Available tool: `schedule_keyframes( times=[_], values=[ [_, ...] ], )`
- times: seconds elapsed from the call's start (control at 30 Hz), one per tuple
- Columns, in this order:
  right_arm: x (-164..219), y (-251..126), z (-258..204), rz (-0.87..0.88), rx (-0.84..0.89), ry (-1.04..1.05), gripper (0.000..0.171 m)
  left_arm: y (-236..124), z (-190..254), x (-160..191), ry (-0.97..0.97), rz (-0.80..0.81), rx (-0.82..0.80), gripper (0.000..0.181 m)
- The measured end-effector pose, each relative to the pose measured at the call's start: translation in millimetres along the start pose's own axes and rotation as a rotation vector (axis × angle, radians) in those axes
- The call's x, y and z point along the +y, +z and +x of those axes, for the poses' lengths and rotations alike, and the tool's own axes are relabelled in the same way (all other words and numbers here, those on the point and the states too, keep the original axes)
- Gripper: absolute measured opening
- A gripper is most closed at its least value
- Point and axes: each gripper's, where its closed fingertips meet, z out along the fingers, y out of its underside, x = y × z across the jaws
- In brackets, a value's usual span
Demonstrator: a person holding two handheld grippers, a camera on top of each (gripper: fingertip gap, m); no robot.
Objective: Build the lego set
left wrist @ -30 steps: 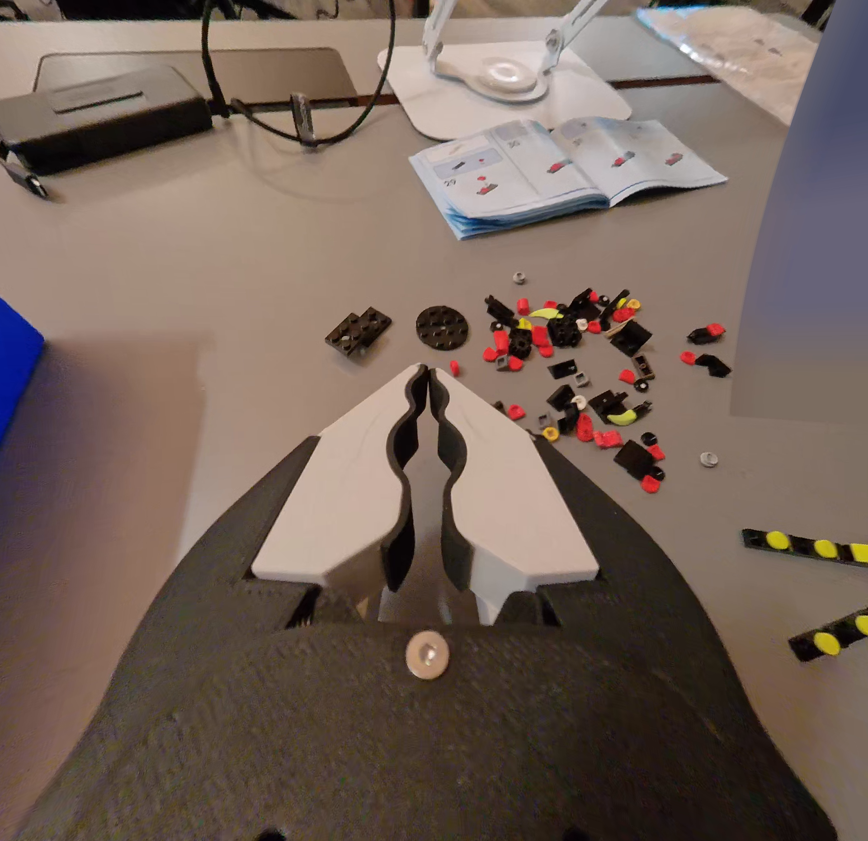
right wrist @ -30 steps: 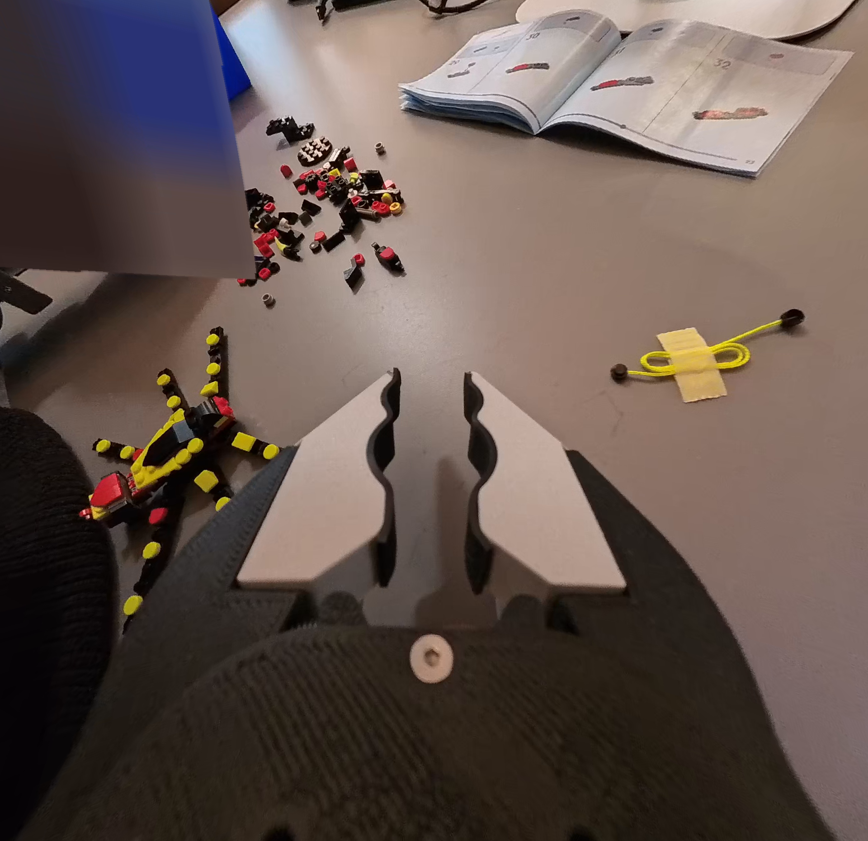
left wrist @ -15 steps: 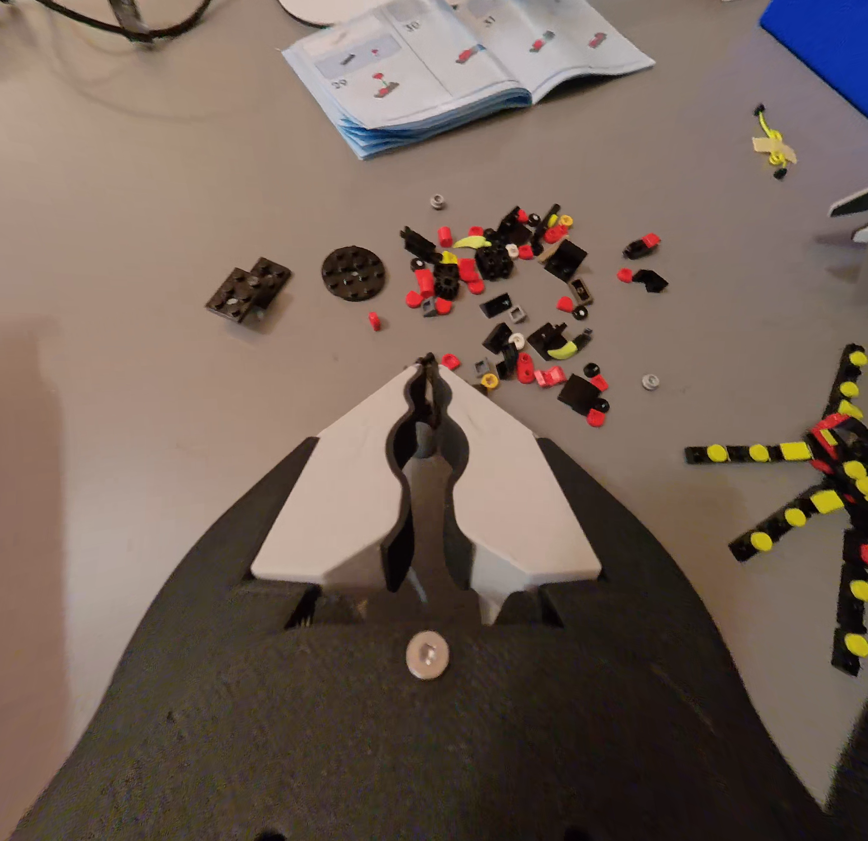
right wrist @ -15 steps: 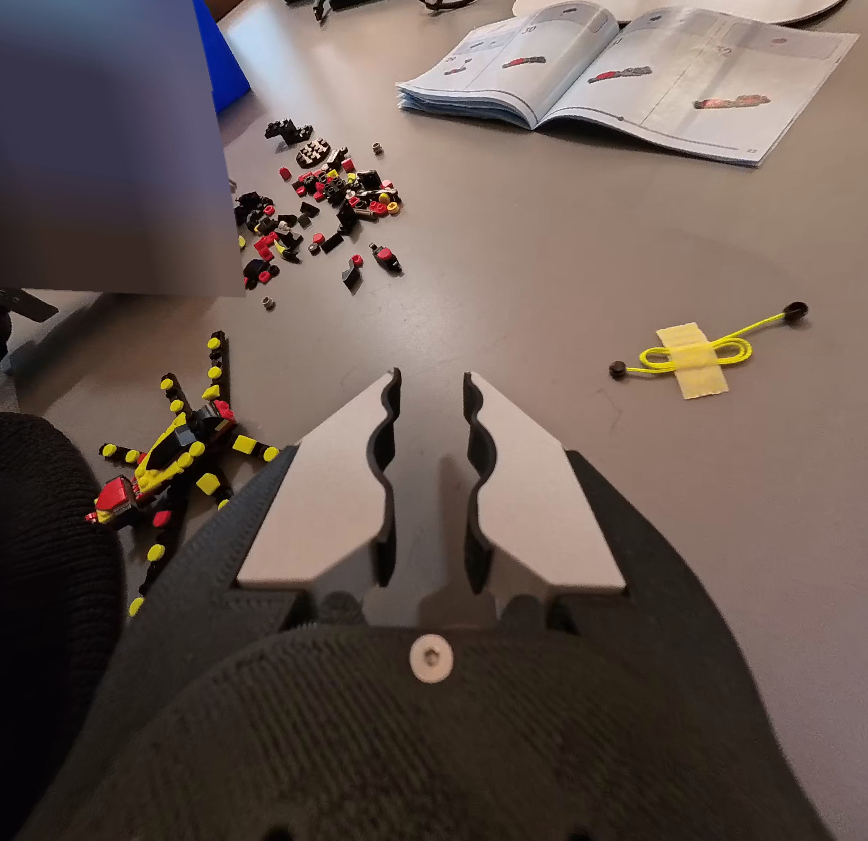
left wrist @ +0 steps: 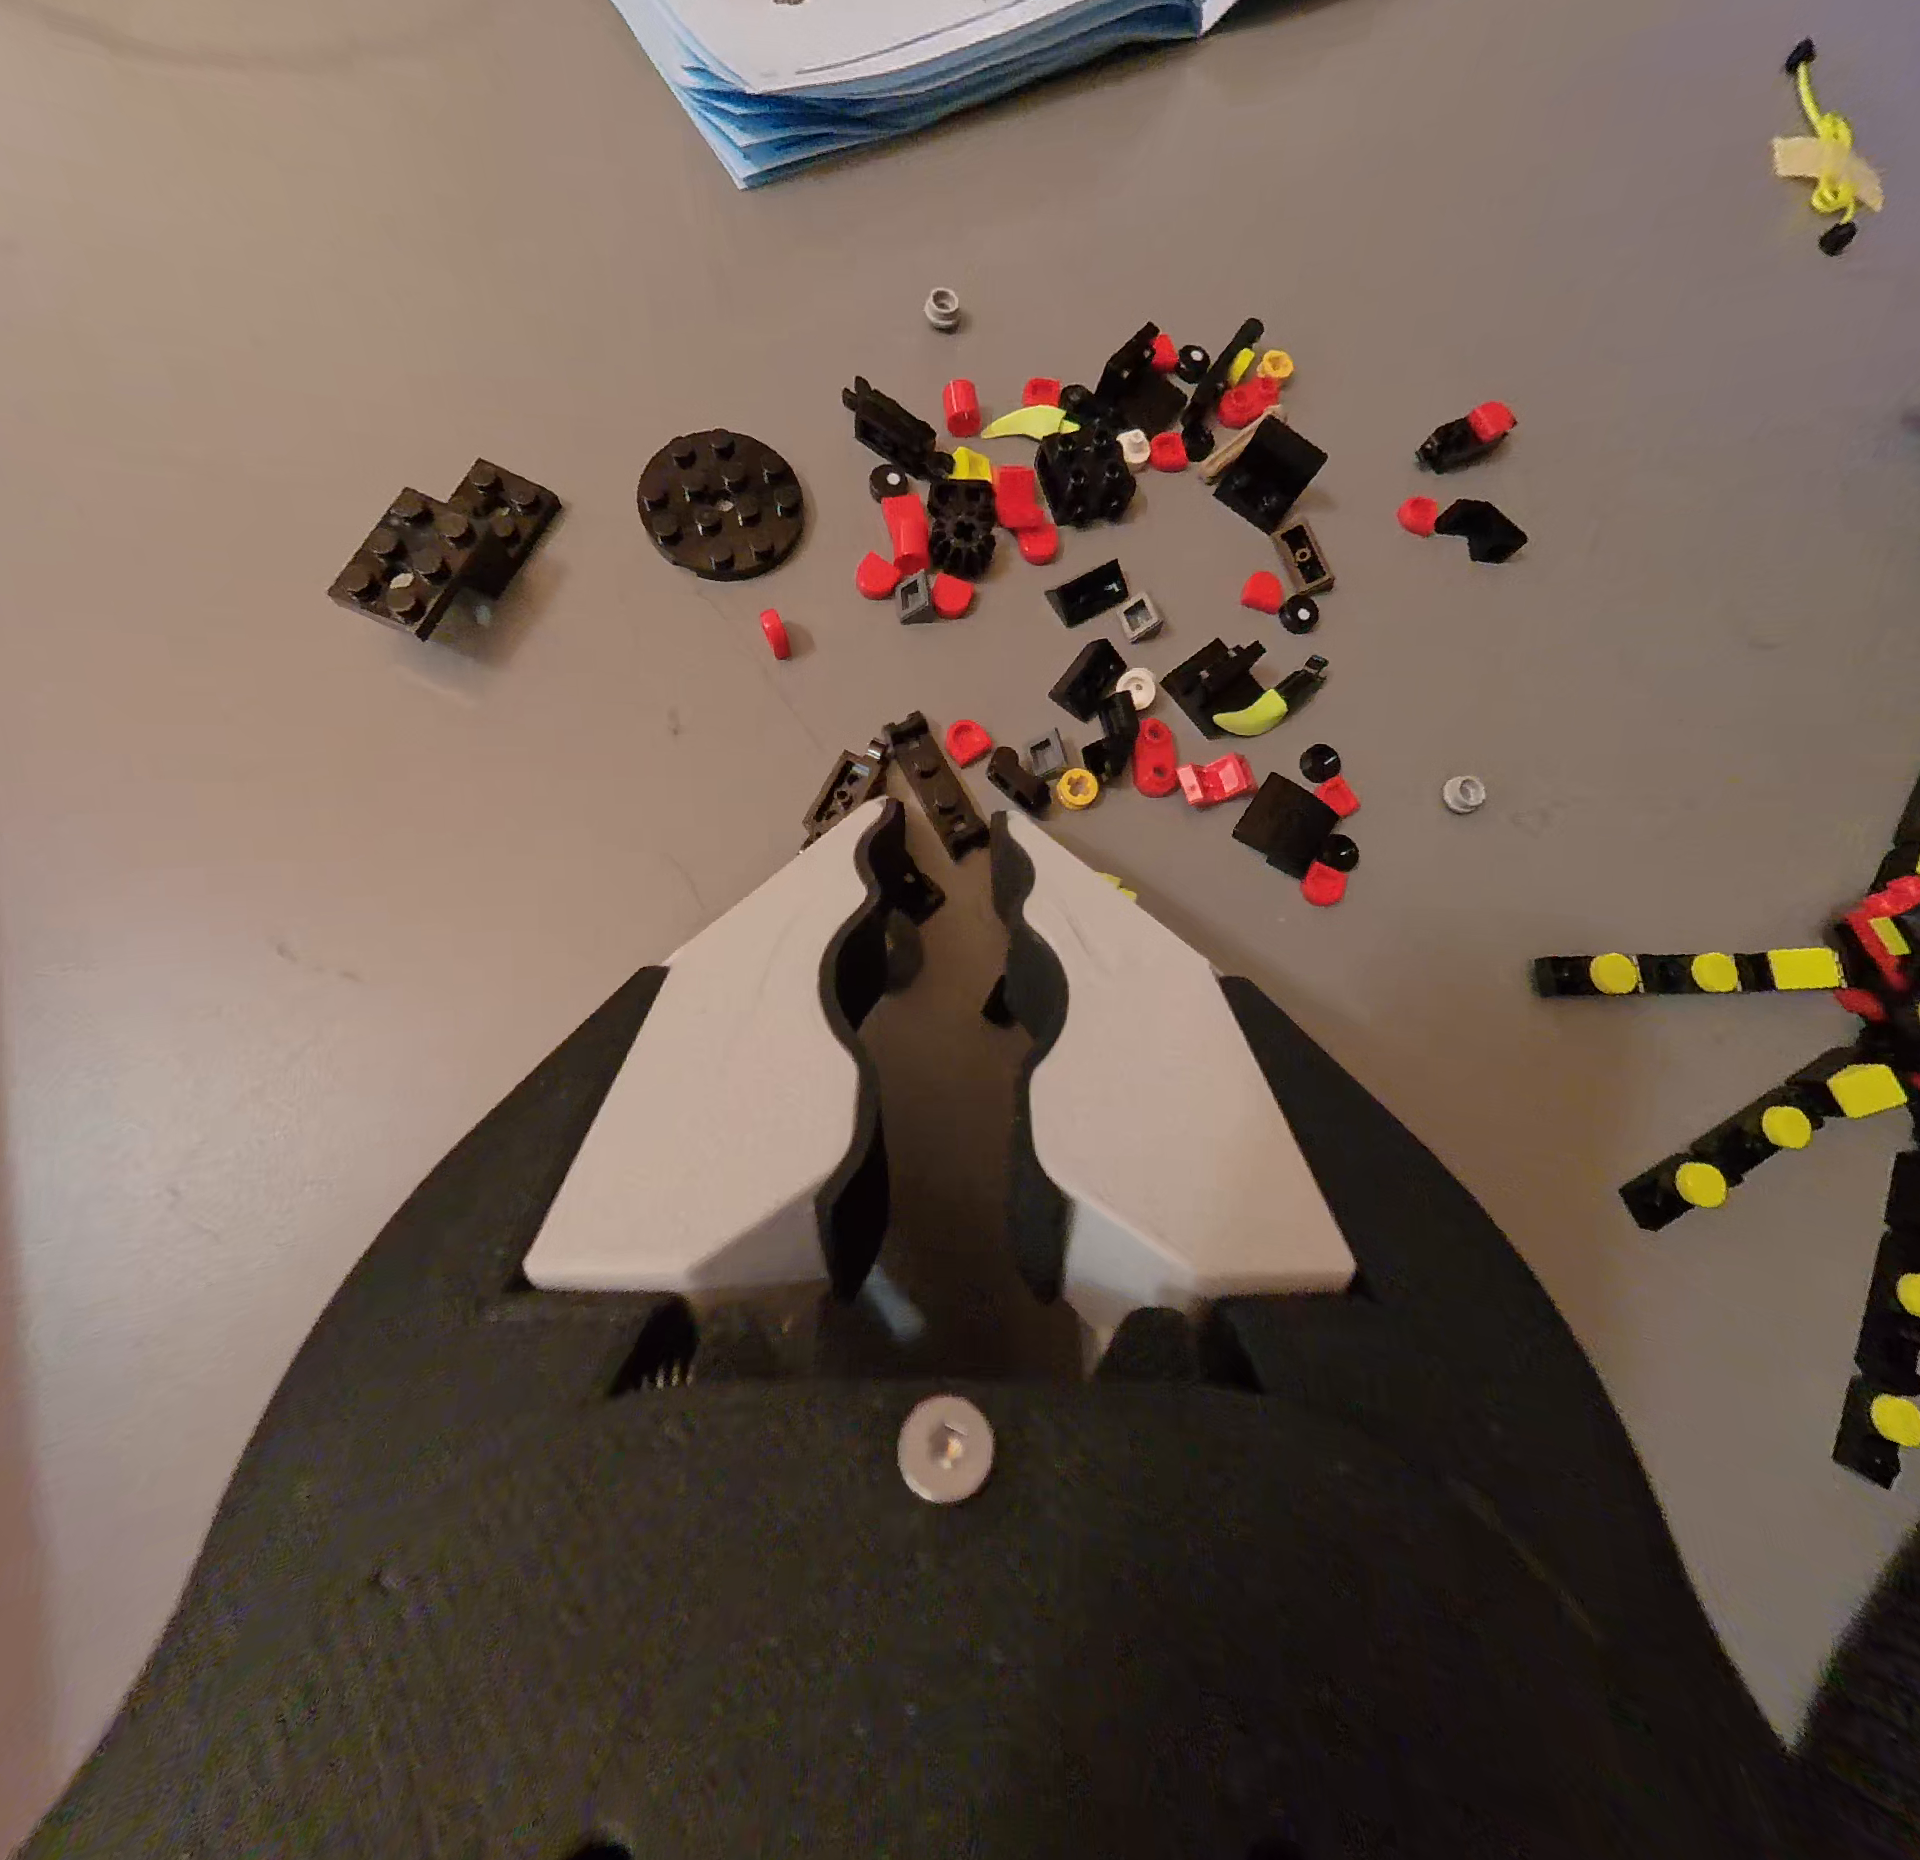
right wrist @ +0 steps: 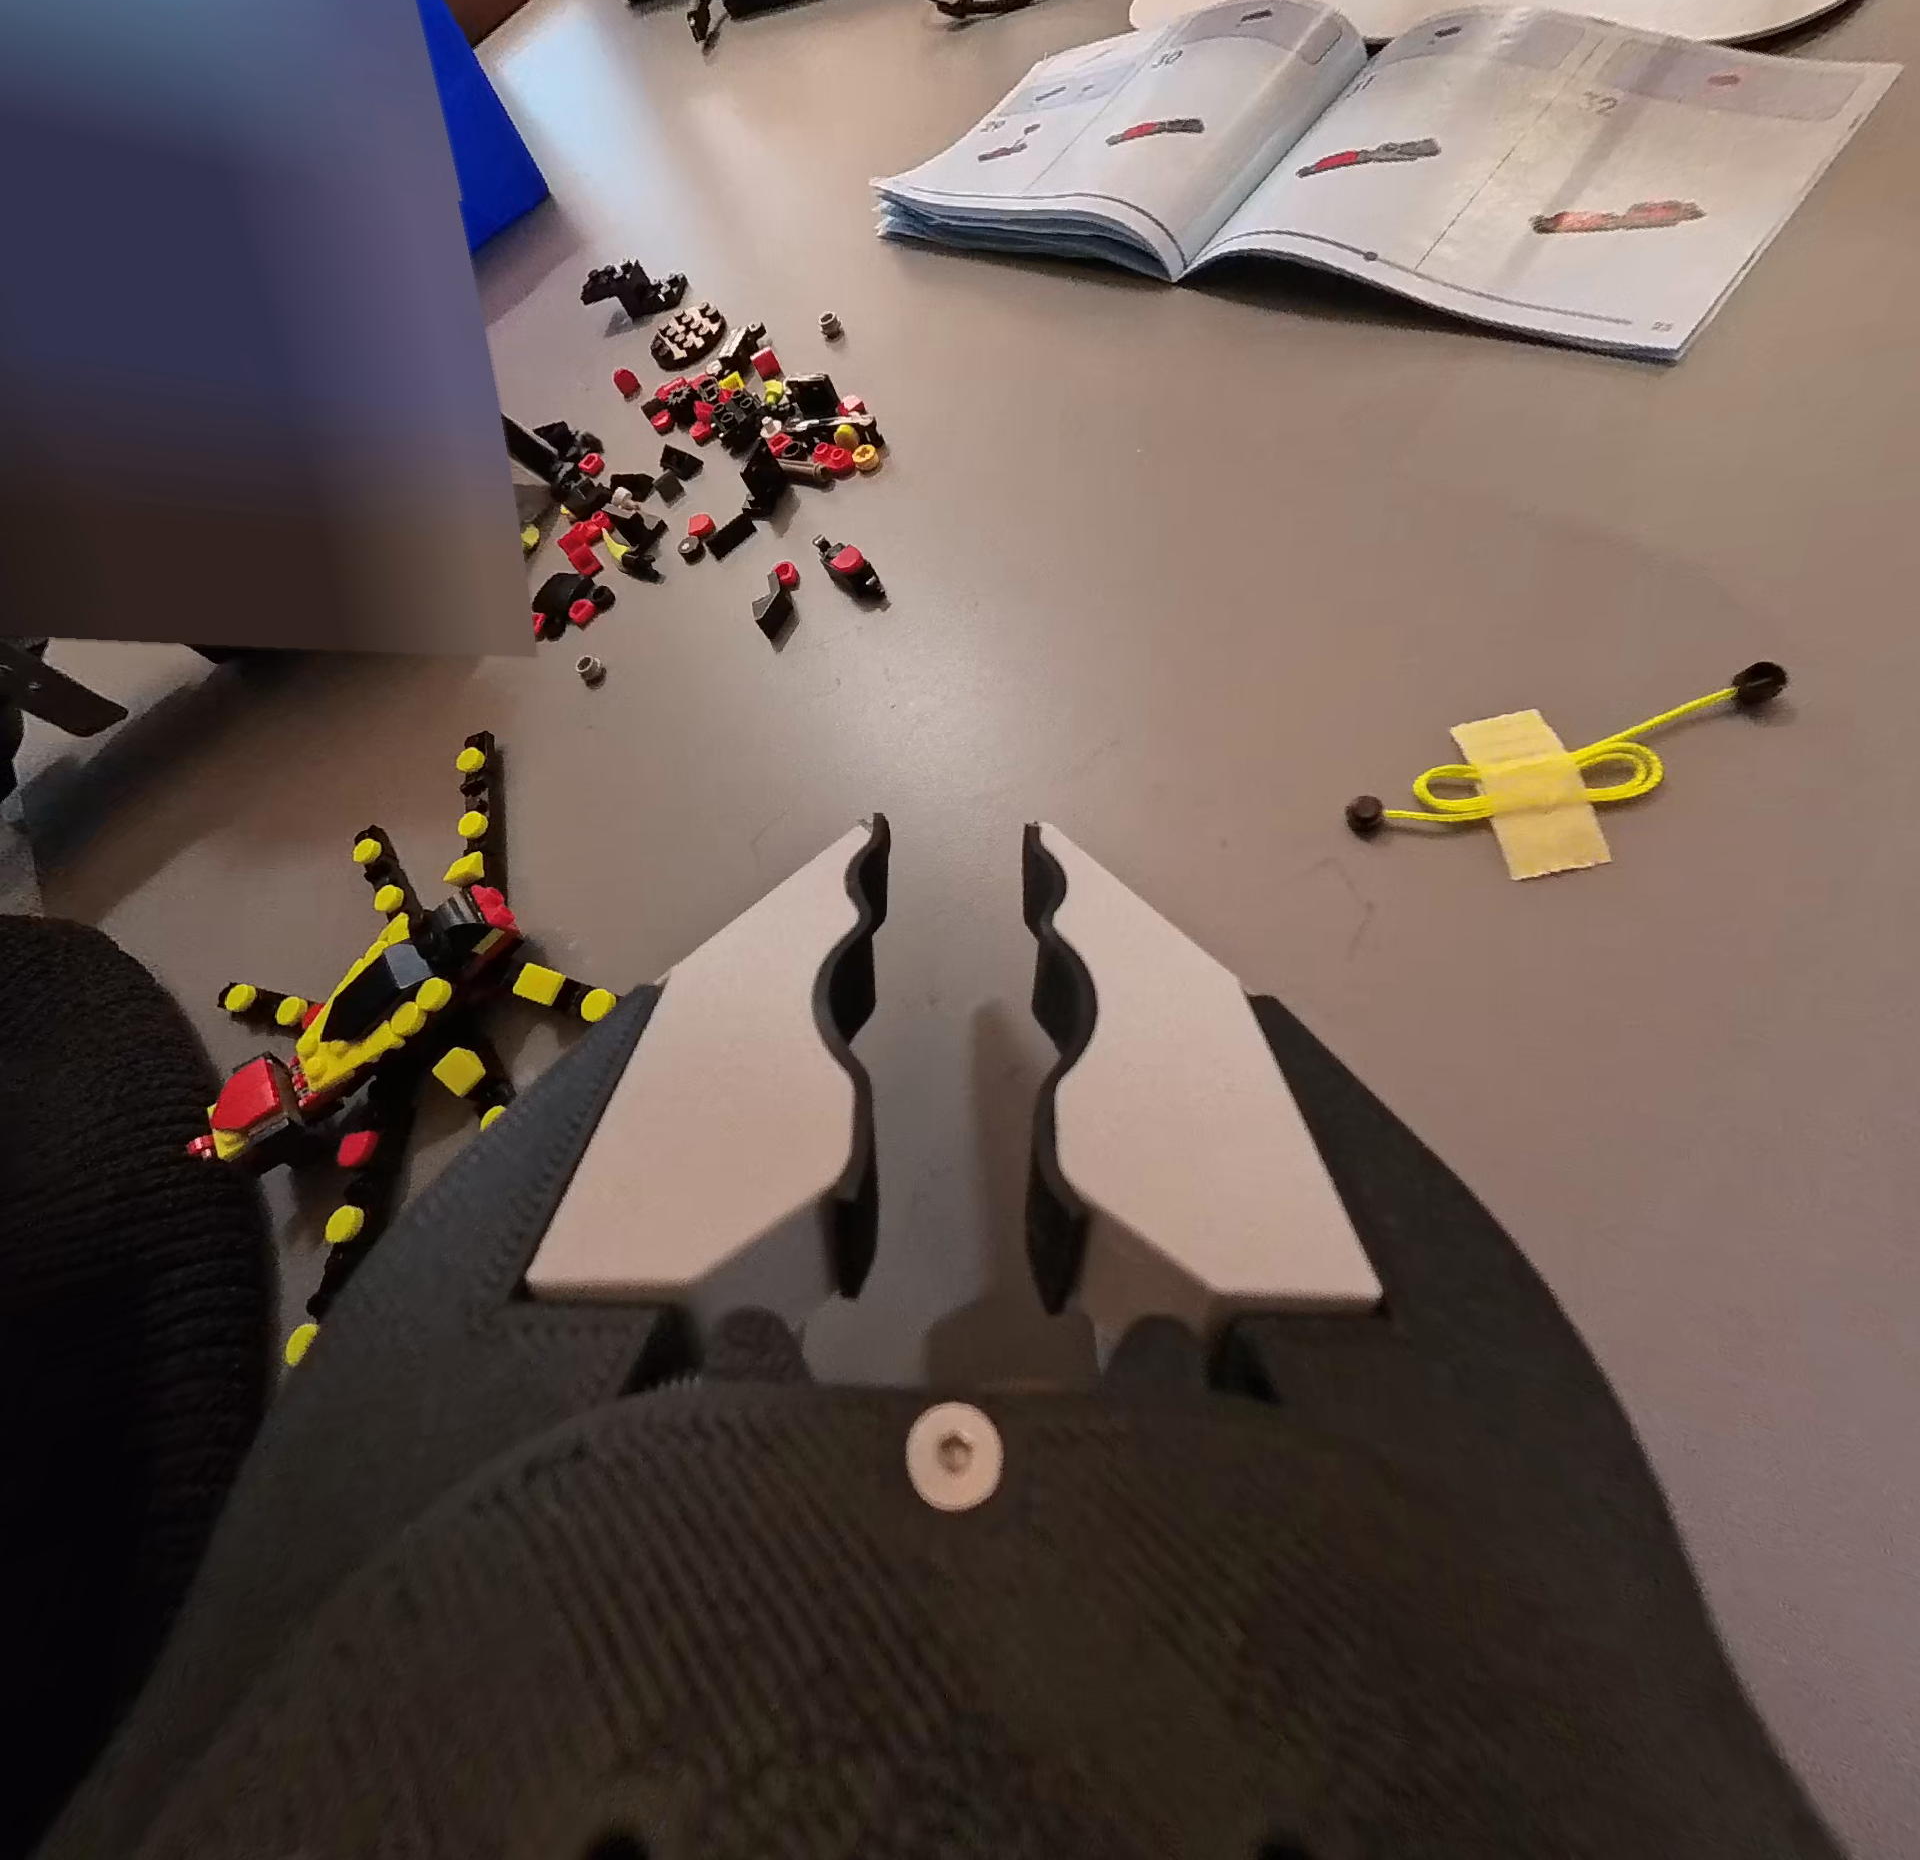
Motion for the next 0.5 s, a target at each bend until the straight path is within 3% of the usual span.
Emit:
schedule_keyframes(
  times=[0.5],
  values=[
    [0.2,0.1,-0.3,-0.001,0.0,-0.002,0.024,-0.4,-5.6,-0.2,-0.038,0.003,-0.012,0.008]
  ],
)
